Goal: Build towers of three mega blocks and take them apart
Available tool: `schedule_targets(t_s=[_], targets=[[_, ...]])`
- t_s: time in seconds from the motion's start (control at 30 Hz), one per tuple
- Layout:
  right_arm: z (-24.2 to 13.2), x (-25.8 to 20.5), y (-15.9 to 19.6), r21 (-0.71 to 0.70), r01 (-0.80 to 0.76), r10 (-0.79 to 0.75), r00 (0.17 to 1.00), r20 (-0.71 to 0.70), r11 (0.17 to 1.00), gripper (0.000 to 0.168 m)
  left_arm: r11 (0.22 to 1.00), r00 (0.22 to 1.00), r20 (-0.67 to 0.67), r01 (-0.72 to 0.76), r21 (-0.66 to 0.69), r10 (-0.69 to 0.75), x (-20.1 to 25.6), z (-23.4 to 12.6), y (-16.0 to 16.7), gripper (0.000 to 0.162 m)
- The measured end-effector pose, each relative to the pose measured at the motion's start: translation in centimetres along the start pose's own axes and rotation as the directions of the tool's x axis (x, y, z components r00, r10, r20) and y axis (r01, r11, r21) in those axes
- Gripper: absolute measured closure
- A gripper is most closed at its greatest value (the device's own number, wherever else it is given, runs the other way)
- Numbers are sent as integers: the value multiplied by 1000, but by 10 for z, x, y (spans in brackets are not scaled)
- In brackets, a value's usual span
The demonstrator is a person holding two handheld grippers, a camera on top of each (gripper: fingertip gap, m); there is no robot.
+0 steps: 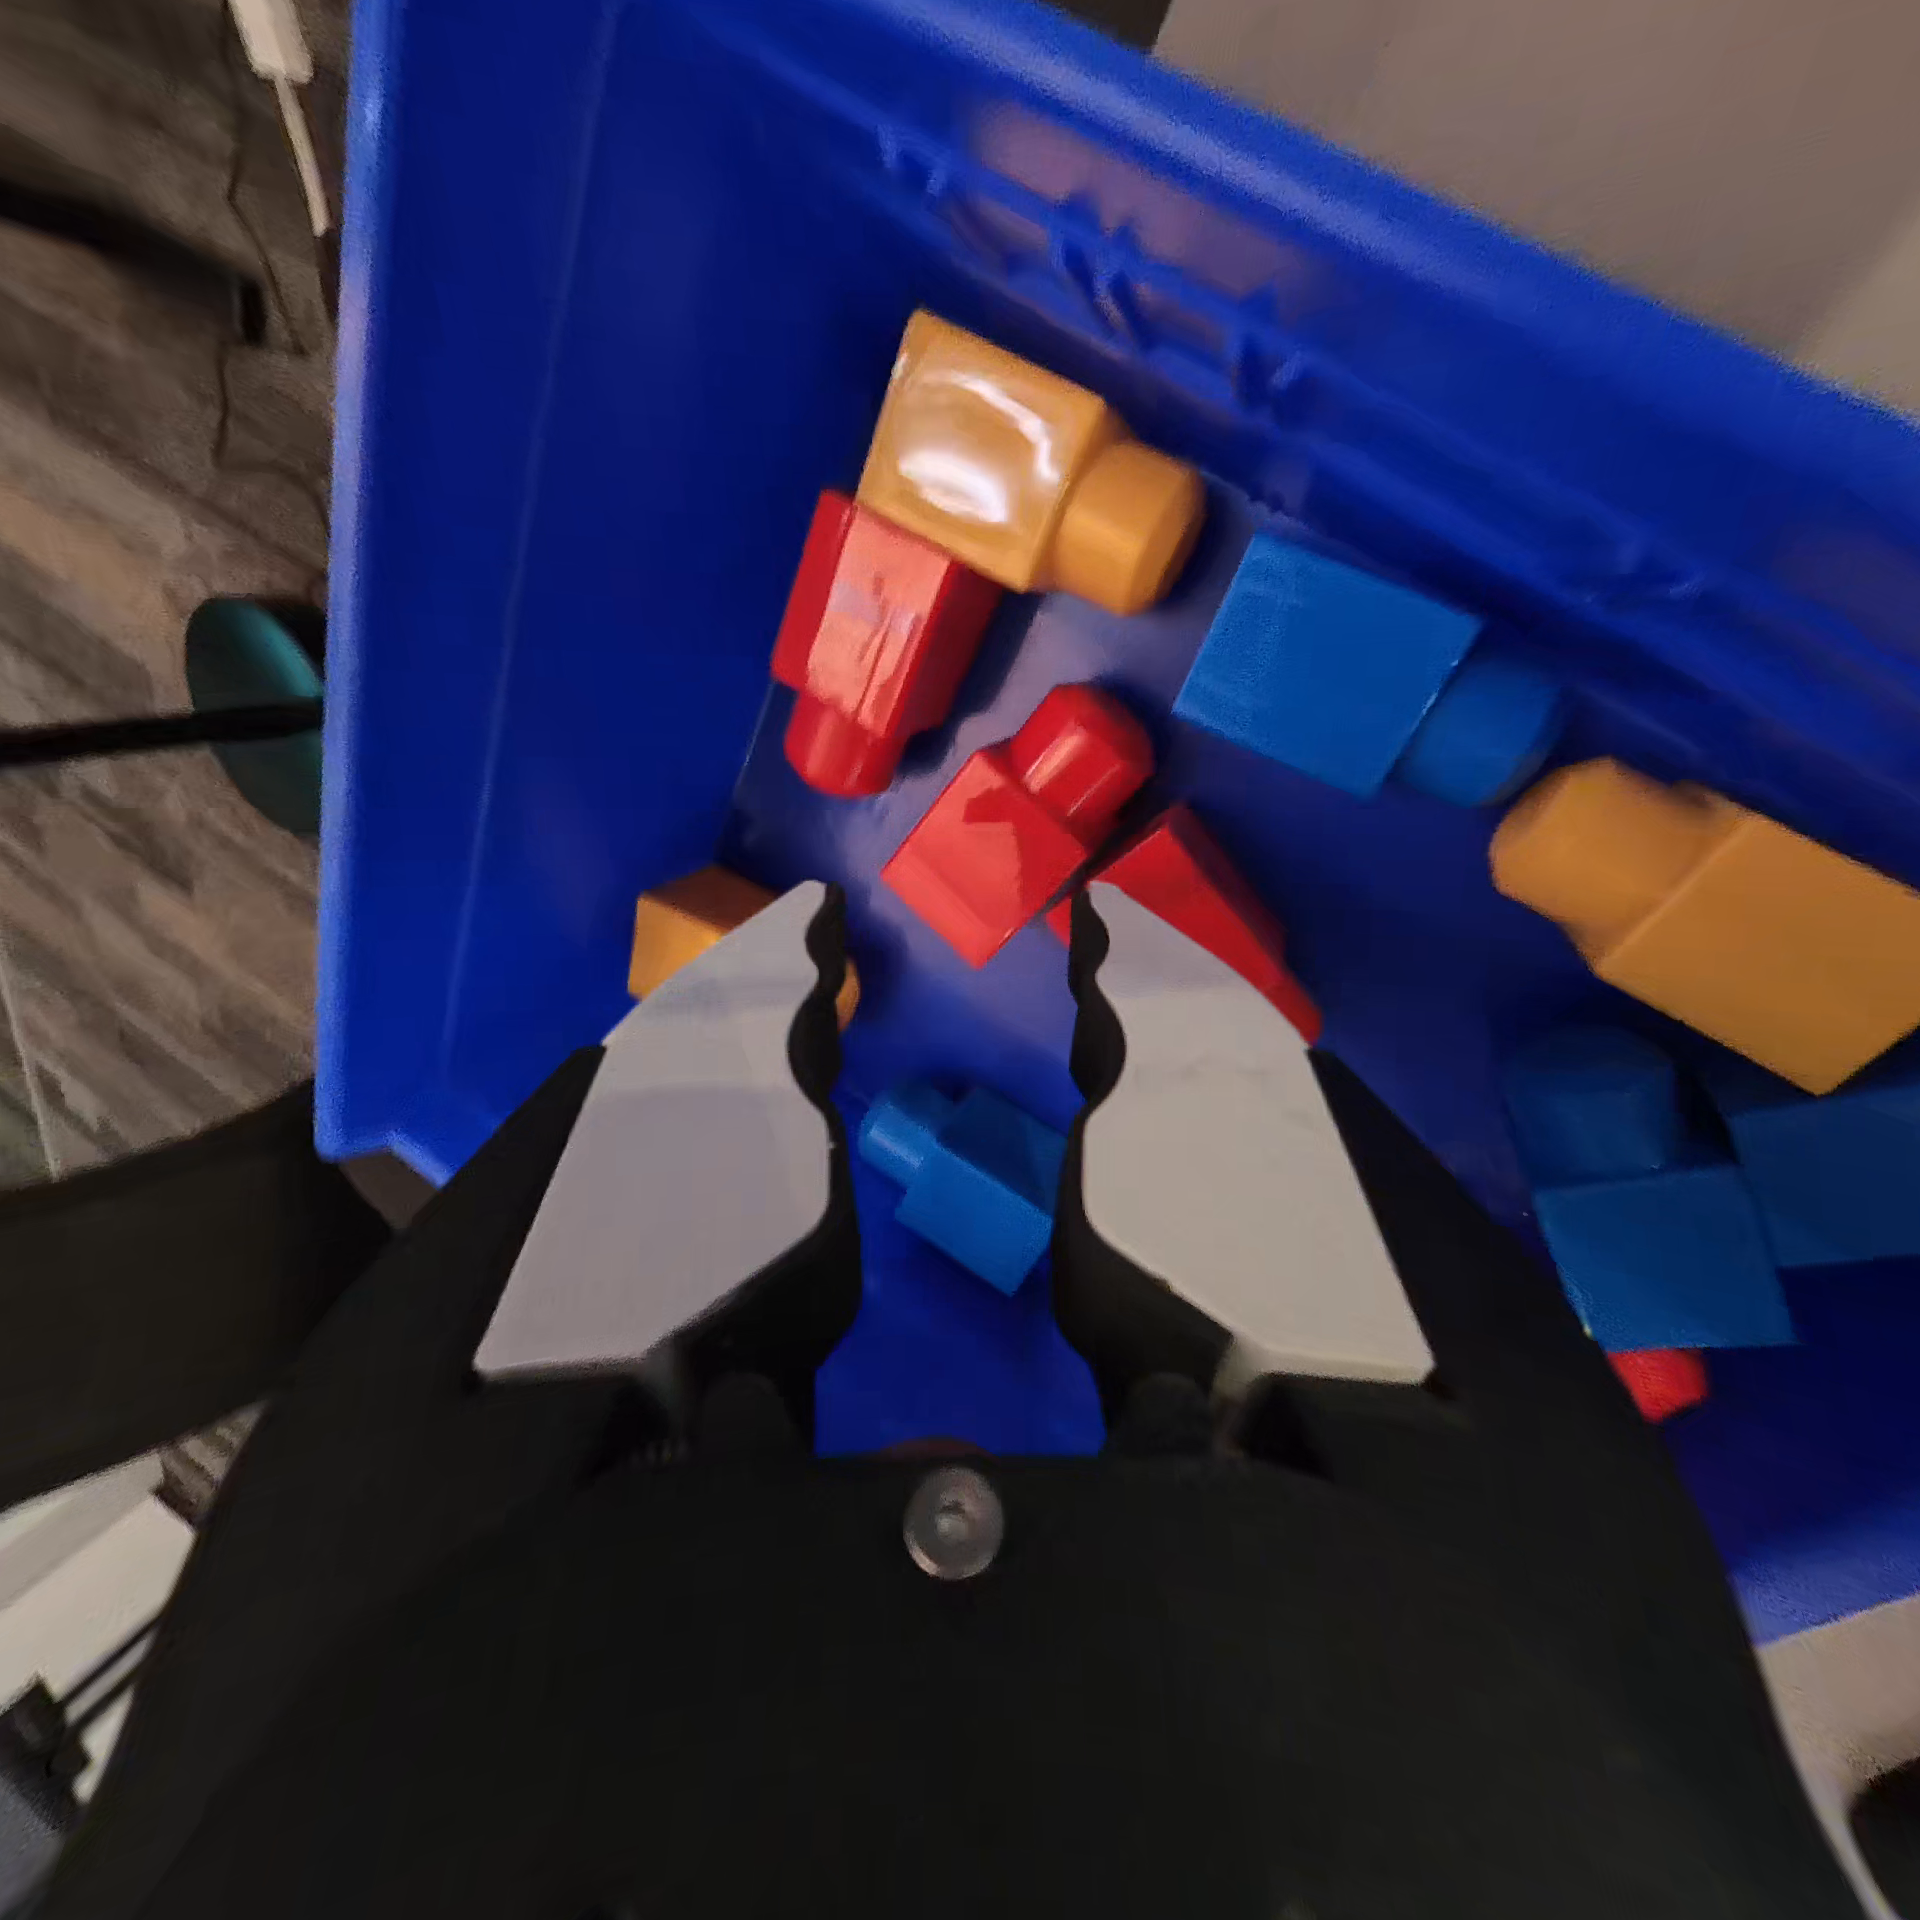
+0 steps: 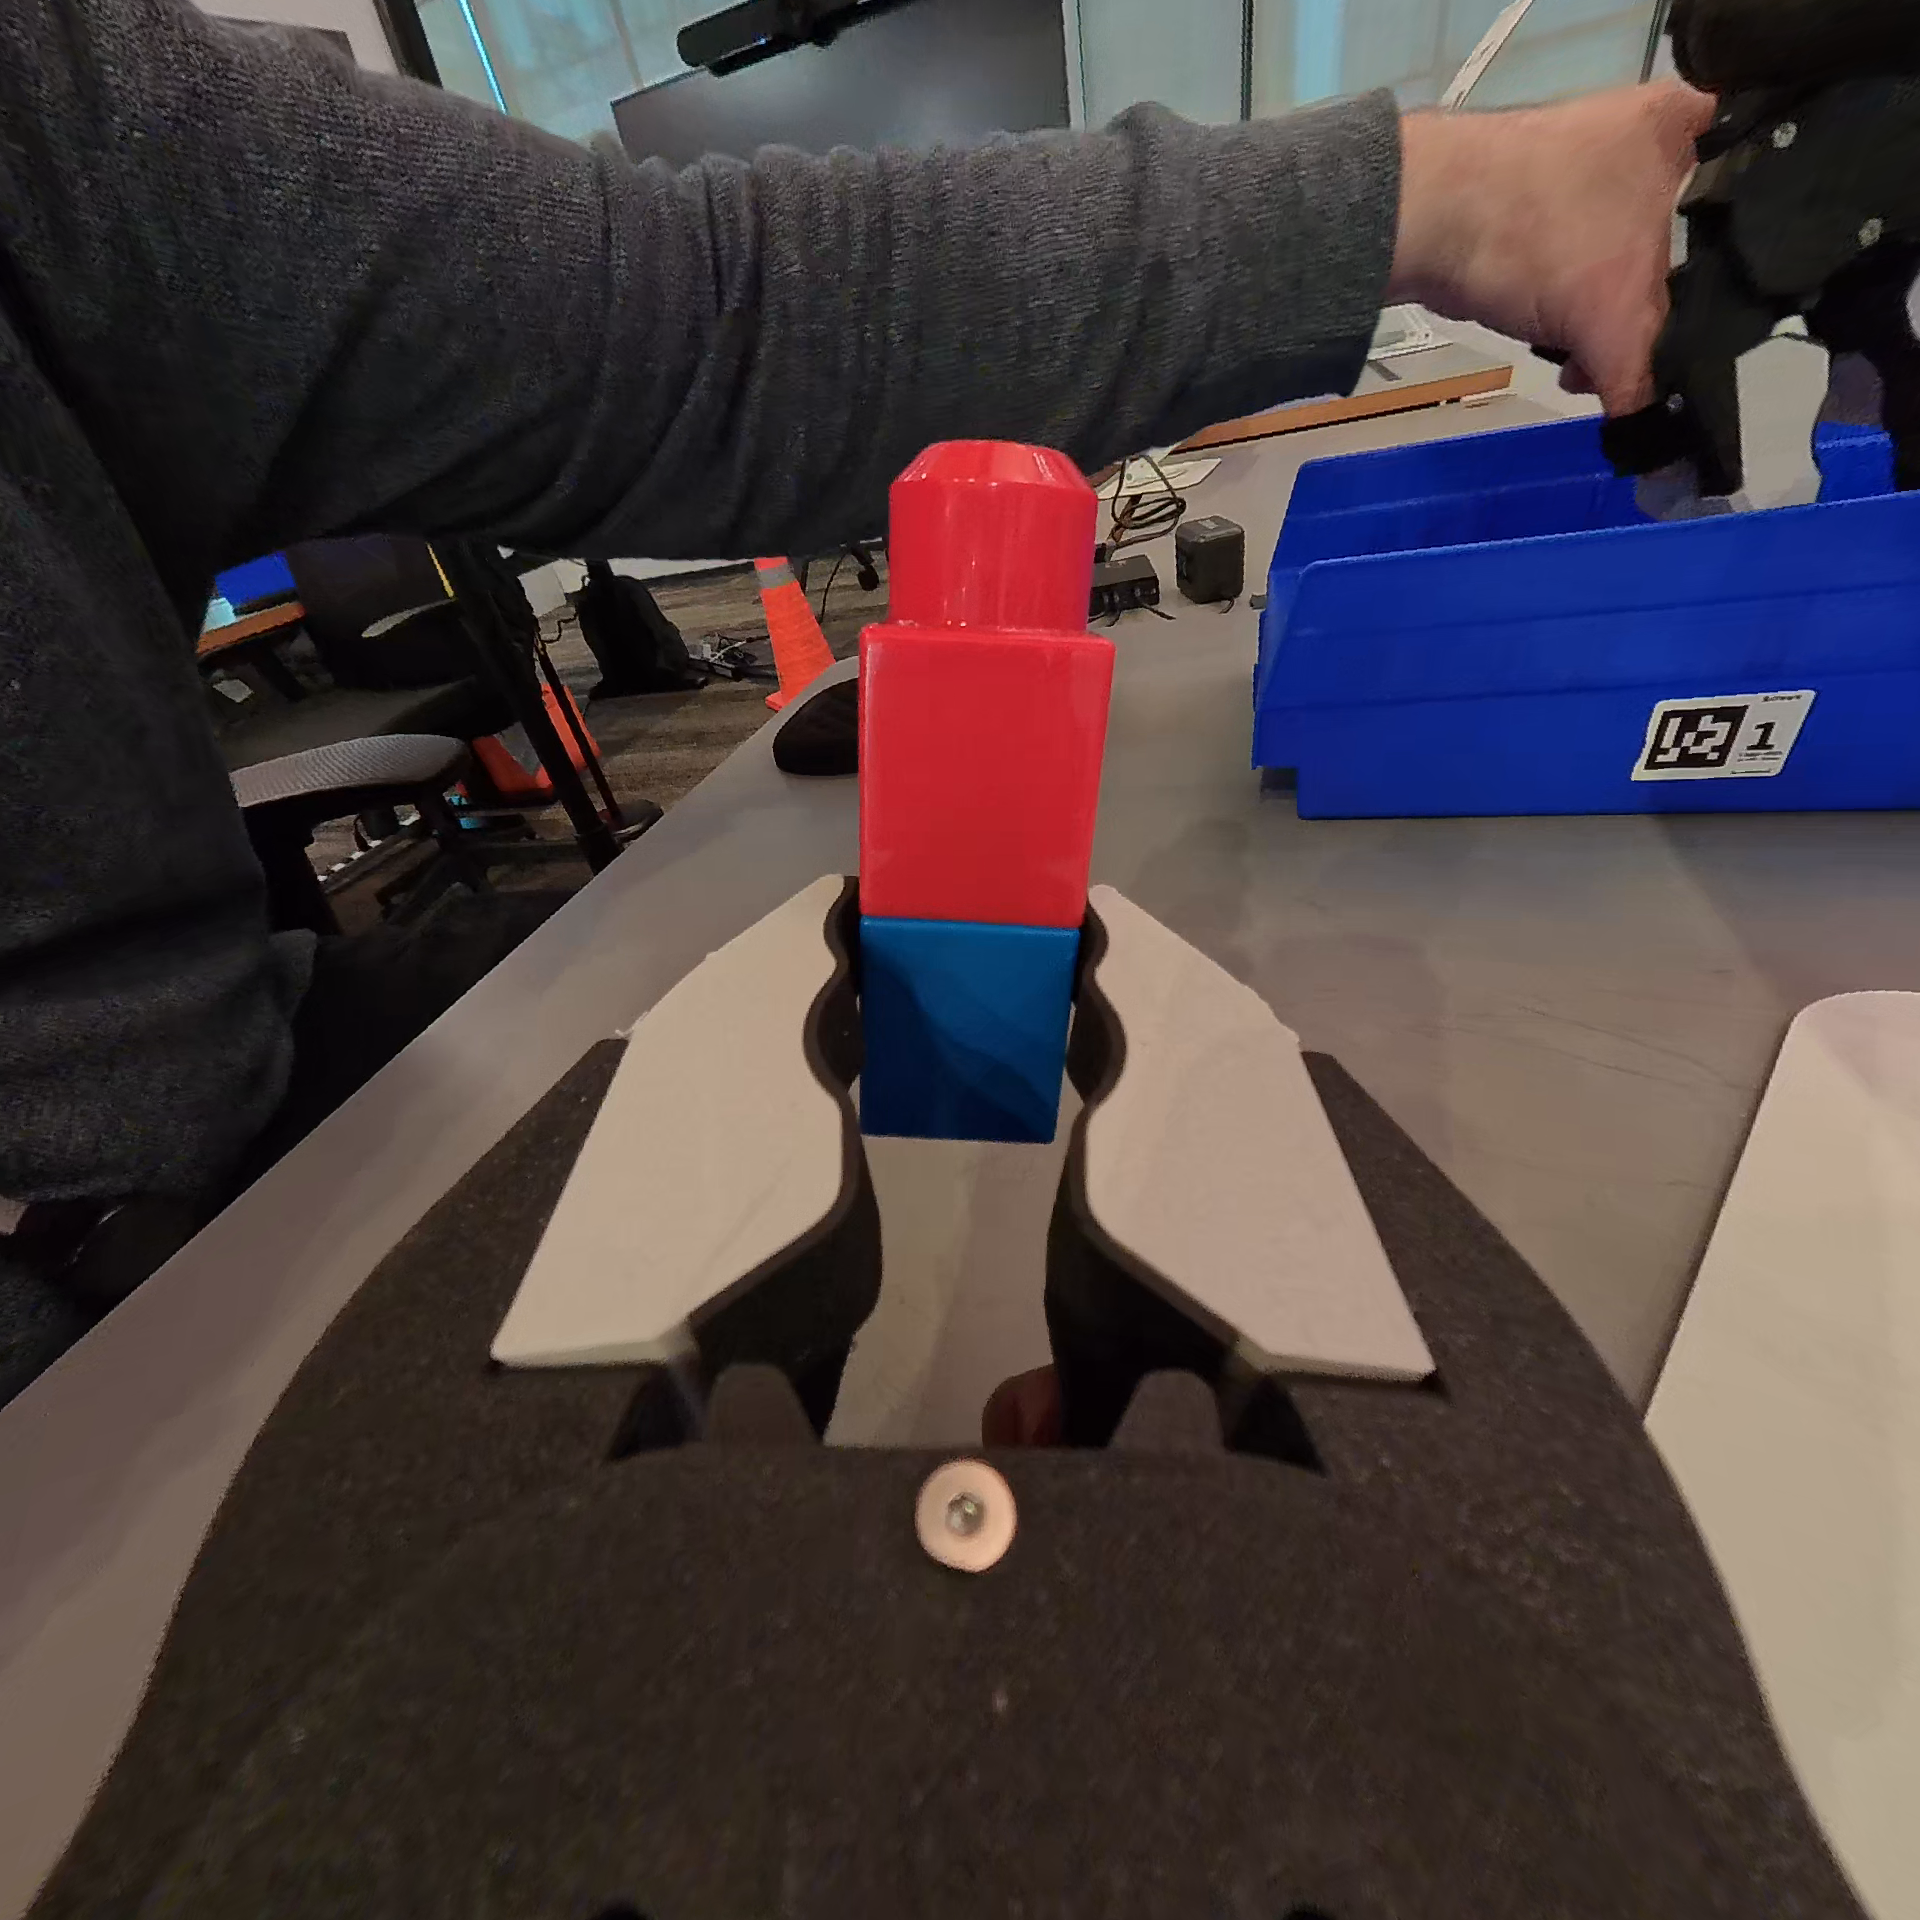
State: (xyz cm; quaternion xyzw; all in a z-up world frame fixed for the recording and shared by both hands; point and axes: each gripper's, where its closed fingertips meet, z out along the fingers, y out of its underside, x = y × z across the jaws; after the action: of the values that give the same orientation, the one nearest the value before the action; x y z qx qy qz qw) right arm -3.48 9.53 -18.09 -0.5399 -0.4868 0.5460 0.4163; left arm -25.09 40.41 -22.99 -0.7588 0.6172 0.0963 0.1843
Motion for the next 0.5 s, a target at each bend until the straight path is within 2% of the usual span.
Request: schedule_targets(t_s=[0.13,0.2,0.3,0.33,0.5], targets=[[-1,0,-1,6,-2,2,1000,3,1000,132,990,992,-12,-128,-61,128,-3,17,0,119],[-1,0,-1,10,-5,5,1000,5,1000,132,988,988,-66,-145,-55,141,4,20,-5,123],[-2,0,-2,15,-7,7,1000,7,1000,132,980,976,-166,-159,-119,138,18,26,4,115],[-2,0,-2,15,-8,8,1000,7,1000,132,975,974,-162,-181,-129,159,18,29,6,104],[-1,0,-2,13,-6,6,1000,6,1000,132,984,981,-154,-133,-118,115,13,30,4,111]])
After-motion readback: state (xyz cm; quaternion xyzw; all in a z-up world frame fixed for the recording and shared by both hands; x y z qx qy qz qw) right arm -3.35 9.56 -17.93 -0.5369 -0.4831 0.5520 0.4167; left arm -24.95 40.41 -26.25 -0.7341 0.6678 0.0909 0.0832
